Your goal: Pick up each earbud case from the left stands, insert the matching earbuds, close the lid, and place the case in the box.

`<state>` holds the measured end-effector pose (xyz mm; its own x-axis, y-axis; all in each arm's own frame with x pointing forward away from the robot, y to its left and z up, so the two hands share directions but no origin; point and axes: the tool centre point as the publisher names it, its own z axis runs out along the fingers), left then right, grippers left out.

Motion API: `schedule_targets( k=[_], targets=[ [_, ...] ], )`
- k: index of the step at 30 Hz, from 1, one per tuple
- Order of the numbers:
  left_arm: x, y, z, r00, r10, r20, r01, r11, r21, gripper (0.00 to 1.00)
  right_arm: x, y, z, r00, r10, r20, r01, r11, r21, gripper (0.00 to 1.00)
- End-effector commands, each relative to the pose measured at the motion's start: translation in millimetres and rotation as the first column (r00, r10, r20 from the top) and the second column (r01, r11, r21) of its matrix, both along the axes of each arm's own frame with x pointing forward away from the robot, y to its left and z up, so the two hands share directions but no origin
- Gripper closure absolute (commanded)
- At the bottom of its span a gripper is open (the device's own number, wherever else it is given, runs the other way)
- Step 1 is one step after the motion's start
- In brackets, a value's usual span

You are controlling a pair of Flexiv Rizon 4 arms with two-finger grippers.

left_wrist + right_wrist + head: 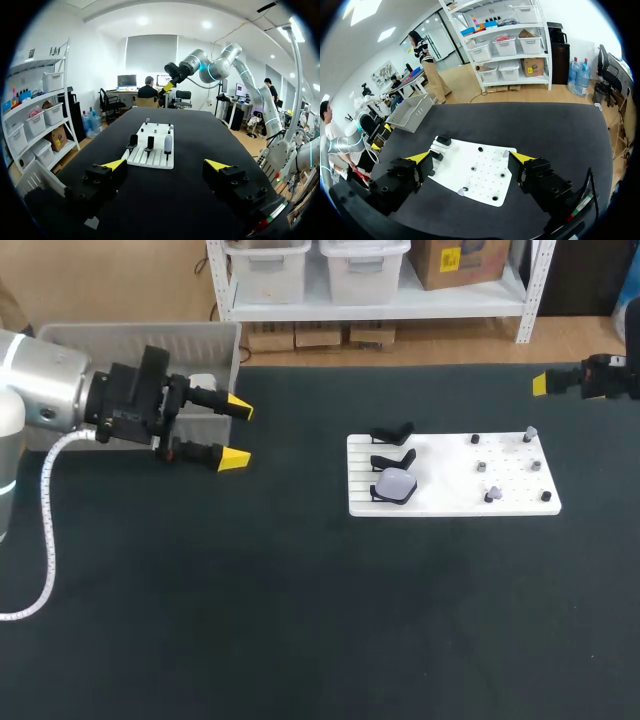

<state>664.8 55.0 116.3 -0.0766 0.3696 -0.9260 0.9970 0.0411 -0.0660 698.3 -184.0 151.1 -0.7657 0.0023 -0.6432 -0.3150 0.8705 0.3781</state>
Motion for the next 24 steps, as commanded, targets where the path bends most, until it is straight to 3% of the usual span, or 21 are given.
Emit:
schedule_targets(
  k=[1, 8, 13, 24],
  targets=[
    [-13.1, -13.4, -14.7, 0.999, -0.038, -0.038, 0.036, 0.999, -0.027, 0.00, 0.8, -0.8, -0.7, 1.000, 0.004, 0.000, -0.004, 1.000, 0.004, 0.00],
    [-25.5, -43.5, -29.0, 0.999, -0.022, -0.049, 0.021, 1.000, -0.019, 0.00, 0.8, -0.8, -0.7, 1.000, 0.004, 0.000, -0.004, 1.000, 0.004, 0.00],
    [-29.6, -61.8, -31.1, 0.998, -0.063, -0.015, 0.062, 0.998, -0.016, 0.00, 0.8, -0.8, -0.7, 1.000, 0.004, 0.000, -0.004, 1.000, 0.004, 0.00],
    [-28.2, -94.5, -45.6, 0.994, -0.104, -0.029, 0.104, 0.995, 0.007, 0.00, 0.8, -0.8, -0.7, 1.000, 0.004, 0.000, -0.004, 1.000, 0.004, 0.00]
  ],
)
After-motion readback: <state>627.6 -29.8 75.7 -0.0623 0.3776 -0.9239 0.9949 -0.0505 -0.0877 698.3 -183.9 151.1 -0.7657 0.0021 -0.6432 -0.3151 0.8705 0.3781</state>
